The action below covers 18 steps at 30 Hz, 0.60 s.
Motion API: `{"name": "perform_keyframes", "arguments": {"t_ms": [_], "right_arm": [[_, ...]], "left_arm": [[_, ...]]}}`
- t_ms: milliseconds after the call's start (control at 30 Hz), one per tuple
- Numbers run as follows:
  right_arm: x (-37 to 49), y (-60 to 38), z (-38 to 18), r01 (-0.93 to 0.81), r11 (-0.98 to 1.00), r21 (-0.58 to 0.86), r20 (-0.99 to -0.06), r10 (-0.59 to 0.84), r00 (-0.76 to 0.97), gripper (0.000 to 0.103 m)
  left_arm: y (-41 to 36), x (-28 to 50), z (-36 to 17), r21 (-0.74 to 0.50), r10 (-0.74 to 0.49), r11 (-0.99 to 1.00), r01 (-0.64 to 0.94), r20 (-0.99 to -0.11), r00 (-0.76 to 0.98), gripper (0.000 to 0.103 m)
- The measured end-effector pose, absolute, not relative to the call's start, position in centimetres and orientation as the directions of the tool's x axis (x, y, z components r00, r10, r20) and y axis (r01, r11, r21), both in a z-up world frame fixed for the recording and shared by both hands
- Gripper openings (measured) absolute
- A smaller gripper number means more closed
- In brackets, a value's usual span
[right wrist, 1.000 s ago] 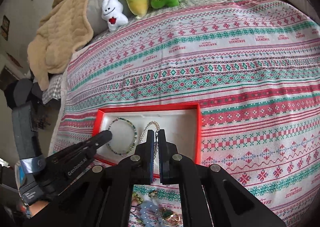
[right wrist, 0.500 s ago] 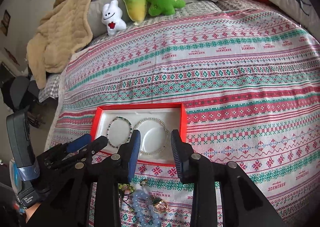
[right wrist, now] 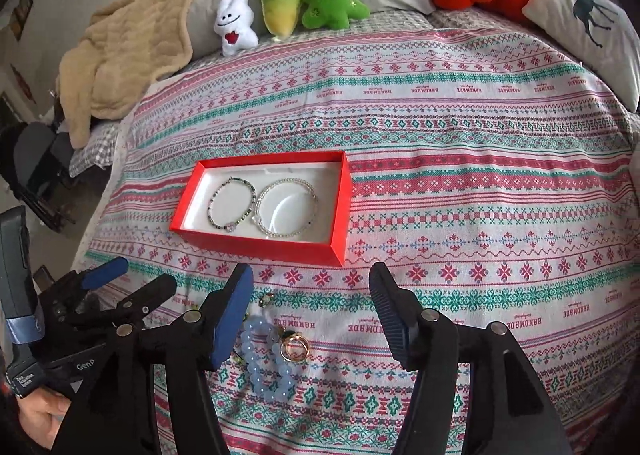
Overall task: Organize jewelry
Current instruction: 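Open both tools to release the hoops in the box and withdraw, then grasp the light blue bead bracelet with the right tool while the left tool grasps the green-and-black bracelet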
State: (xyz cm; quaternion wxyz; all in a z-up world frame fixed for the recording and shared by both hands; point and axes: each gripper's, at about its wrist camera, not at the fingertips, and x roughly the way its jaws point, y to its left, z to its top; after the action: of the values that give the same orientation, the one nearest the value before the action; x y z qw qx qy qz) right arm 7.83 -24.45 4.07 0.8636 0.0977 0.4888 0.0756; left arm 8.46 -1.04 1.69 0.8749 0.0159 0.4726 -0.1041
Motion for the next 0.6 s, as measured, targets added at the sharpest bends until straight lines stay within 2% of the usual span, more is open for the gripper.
{"name": "perform_keyframes", "arguments": {"t_ms": [267, 600], "right_arm": [[5.2, -24.2, 0.9, -0.088, 0.982, 0.168, -0.865, 0.189, 0.465, 0.065], [3.9, -23.3, -0.4, -0.143, 0.976, 0.161, -0.867, 0.21, 0.451, 0.065]], "left_arm": [[1.2, 6.8, -0.4, -0.067, -0.165, 0.976, 0.206, -0.848, 0.504, 0.093], [2.0, 5.3, -1.7, -0.09, -0.218, 0.955, 0.282, -0.859, 0.463, 0.093]]}}
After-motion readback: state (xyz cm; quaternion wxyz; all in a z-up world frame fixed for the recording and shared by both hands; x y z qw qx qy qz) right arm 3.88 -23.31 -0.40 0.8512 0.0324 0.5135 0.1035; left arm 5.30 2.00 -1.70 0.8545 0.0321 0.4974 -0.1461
